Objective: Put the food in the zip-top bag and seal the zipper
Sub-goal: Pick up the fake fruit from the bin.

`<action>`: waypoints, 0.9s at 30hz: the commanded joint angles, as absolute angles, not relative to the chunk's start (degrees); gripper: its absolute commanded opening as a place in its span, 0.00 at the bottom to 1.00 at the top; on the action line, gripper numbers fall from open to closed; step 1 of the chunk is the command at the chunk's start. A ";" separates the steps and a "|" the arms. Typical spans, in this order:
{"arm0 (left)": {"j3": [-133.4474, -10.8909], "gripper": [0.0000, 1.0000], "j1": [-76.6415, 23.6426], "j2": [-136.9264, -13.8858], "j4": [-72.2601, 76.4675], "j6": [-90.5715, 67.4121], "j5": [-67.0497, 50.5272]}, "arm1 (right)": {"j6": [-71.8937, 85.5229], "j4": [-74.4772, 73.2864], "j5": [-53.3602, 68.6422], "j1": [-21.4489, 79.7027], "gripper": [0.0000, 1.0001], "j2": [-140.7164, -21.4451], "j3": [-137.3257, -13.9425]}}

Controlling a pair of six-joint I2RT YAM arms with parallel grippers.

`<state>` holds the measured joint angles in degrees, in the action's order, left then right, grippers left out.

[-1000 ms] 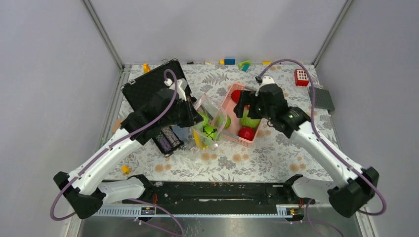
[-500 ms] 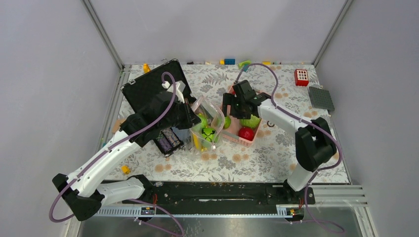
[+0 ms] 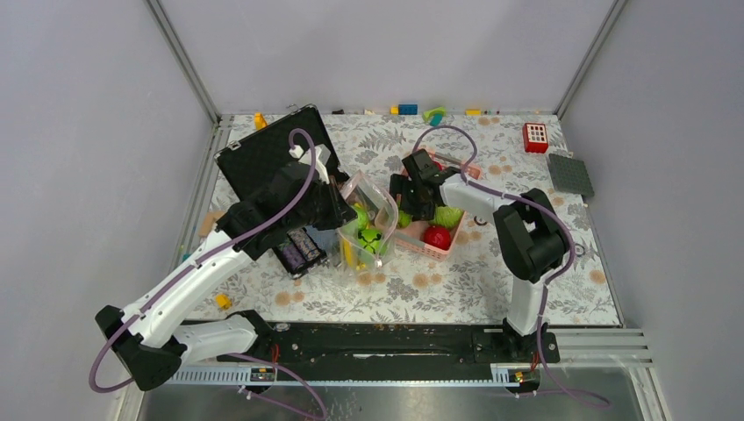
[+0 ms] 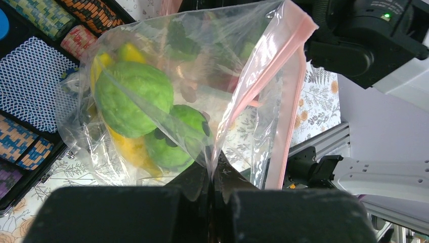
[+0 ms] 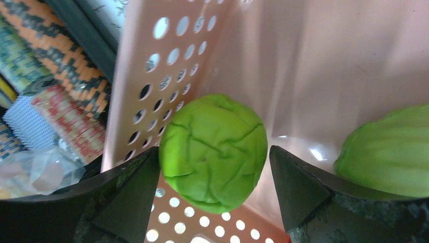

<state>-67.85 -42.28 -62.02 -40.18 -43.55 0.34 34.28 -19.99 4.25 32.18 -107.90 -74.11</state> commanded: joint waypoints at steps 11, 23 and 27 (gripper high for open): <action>-69.60 0.00 -42.19 -64.64 -37.43 -44.44 0.64 | 32.17 -16.87 5.14 31.98 0.51 -106.77 -74.73; -70.47 0.00 -42.19 -66.47 -37.27 -44.80 0.28 | 23.46 -10.07 6.45 31.96 0.44 -75.26 -62.38; -70.62 0.00 -39.79 -66.45 -37.27 -44.56 0.27 | 22.10 -1.79 19.05 32.27 0.43 -63.99 -56.37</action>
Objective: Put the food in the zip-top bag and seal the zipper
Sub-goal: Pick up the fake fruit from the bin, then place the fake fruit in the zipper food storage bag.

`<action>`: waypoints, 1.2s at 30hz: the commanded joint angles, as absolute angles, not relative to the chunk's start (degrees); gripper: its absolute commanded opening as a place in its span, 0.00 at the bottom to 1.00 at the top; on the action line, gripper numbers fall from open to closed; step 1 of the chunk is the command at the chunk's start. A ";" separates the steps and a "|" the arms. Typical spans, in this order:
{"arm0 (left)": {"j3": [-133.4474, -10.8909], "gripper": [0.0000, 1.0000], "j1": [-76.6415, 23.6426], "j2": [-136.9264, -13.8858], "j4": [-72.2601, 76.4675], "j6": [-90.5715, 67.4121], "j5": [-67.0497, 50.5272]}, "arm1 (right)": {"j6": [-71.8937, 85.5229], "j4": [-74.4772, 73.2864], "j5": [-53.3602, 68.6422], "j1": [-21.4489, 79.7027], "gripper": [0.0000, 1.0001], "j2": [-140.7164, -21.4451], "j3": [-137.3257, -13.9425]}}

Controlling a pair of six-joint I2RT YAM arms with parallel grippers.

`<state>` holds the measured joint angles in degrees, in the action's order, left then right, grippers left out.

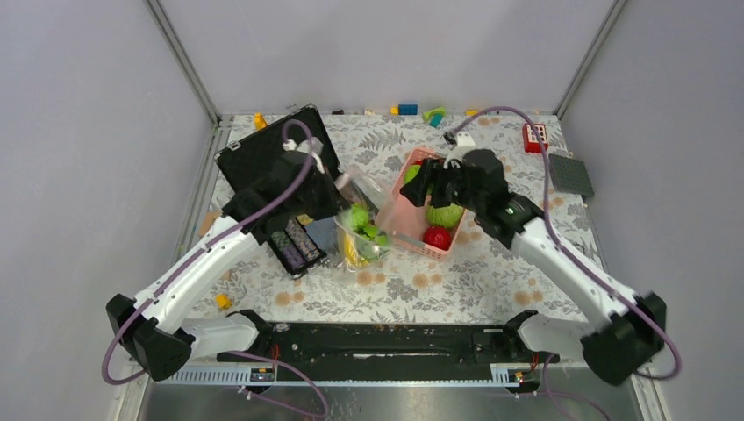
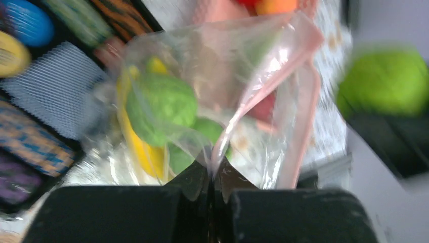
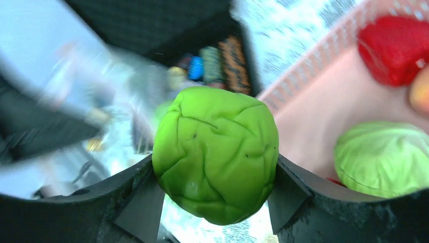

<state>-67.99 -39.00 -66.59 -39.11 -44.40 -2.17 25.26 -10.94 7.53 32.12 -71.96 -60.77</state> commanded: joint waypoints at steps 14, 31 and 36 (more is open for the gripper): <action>-69.90 0.00 -42.37 -65.83 -35.77 -44.36 -3.10 | 15.69 0.63 22.56 43.65 0.47 -63.65 -59.02; -69.58 0.00 -42.39 -64.25 -35.29 -44.00 -2.50 | 14.92 -9.61 12.25 46.58 1.00 -69.55 -62.18; -69.54 0.00 -42.37 -64.08 -35.59 -43.68 -2.02 | 13.76 -9.88 10.82 46.51 1.00 -66.17 -62.25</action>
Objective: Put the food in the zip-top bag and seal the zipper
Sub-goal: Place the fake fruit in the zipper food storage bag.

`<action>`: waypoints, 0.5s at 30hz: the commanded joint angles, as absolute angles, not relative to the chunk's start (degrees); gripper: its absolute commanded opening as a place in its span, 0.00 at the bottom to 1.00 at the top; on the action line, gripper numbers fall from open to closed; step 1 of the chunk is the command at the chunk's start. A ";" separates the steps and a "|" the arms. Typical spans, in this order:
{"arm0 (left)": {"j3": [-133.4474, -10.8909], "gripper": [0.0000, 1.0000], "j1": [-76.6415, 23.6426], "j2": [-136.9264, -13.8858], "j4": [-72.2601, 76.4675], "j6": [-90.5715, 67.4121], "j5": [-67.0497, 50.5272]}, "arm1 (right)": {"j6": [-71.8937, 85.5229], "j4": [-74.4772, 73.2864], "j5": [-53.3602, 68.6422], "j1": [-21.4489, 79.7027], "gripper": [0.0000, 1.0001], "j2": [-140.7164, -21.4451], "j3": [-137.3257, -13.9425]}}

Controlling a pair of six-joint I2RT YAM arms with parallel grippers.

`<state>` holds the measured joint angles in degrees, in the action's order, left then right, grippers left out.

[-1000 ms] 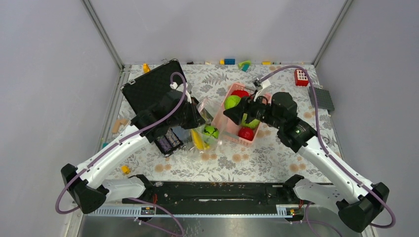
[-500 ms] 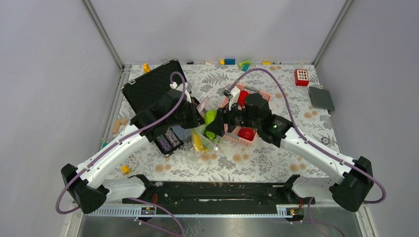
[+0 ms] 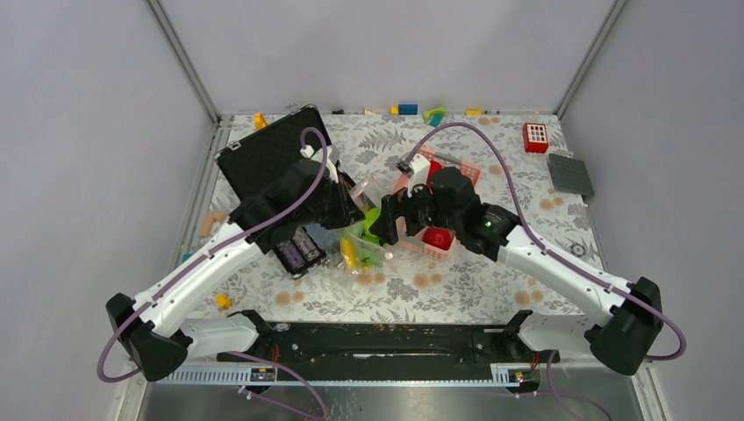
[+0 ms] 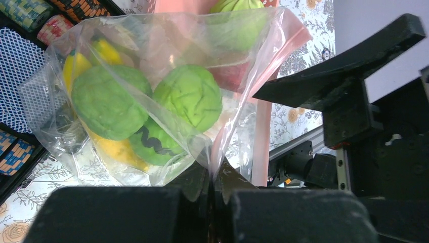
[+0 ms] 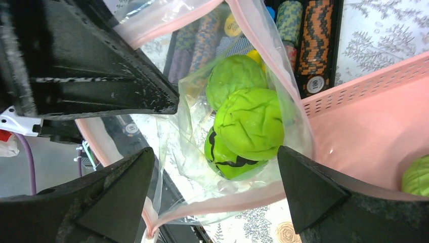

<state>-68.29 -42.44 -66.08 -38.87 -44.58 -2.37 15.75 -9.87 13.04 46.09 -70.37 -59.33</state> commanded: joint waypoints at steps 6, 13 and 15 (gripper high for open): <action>-69.37 0.00 -42.39 -64.31 -35.73 -43.42 -1.30 | 13.66 -9.23 6.63 46.20 1.00 -61.40 -60.77; -68.68 0.00 -42.44 -63.63 -36.21 -43.06 -0.52 | 18.66 -14.16 2.86 37.36 1.00 -63.64 -62.72; -68.36 0.00 -42.37 -63.26 -36.21 -43.07 -0.27 | 18.26 -17.42 -1.04 34.13 1.00 -66.54 -64.24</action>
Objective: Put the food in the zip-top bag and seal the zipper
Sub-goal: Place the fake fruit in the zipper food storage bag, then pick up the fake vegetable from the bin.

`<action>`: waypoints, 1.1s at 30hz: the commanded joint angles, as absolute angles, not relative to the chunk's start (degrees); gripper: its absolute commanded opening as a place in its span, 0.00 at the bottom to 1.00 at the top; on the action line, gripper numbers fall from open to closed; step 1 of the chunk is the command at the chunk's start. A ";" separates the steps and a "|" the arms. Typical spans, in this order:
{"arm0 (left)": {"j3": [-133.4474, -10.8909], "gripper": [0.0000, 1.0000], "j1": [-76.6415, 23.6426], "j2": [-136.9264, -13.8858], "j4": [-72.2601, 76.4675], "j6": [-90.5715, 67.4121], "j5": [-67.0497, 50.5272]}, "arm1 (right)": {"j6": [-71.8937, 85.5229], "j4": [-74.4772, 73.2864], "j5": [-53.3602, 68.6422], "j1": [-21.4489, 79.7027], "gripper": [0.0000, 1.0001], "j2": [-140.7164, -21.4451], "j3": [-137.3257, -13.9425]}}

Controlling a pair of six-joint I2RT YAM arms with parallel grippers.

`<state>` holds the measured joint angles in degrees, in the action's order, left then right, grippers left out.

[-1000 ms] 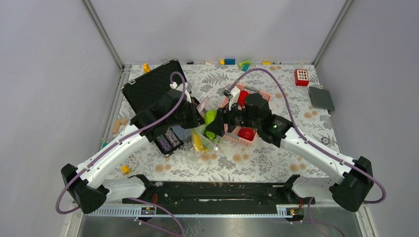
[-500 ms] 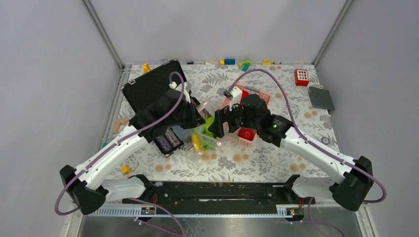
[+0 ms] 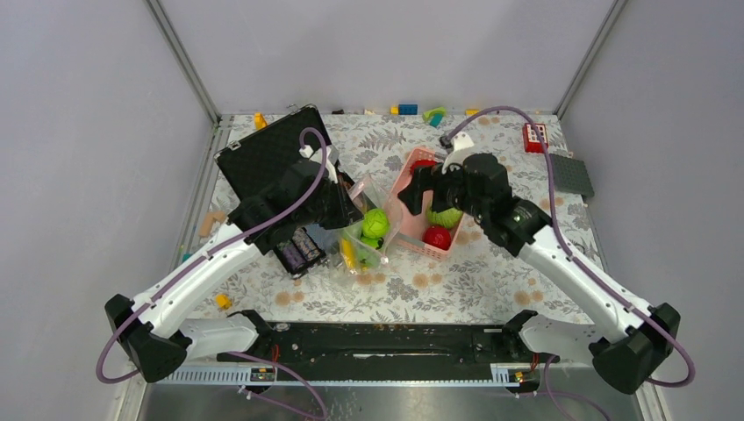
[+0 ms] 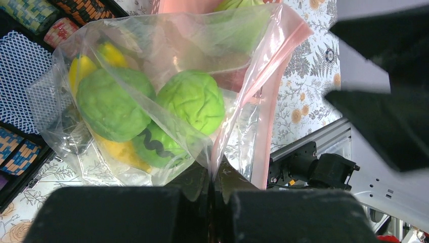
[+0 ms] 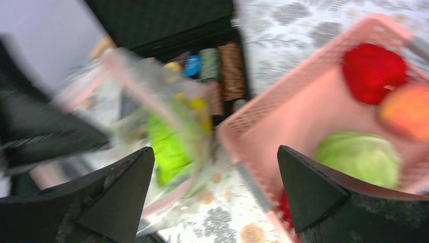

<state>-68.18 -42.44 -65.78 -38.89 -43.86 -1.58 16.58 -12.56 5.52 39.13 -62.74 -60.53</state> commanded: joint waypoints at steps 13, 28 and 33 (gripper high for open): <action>-67.91 0.00 -42.44 -63.38 -36.23 -42.23 -0.23 | -24.01 -25.05 -11.03 29.35 1.00 -95.72 -78.41; -67.57 0.00 -42.44 -65.14 -36.15 -42.21 -0.26 | -21.45 -39.23 -7.43 26.07 1.00 -108.73 -83.18; -67.85 0.00 -42.40 -65.31 -36.21 -42.03 -0.25 | -15.80 -40.13 -8.38 25.84 1.00 -109.11 -83.27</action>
<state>-67.77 -42.44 -65.30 -38.89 -42.92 -1.26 -21.08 -36.32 -7.57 26.44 -108.29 -82.02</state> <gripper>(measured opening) 0.009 0.994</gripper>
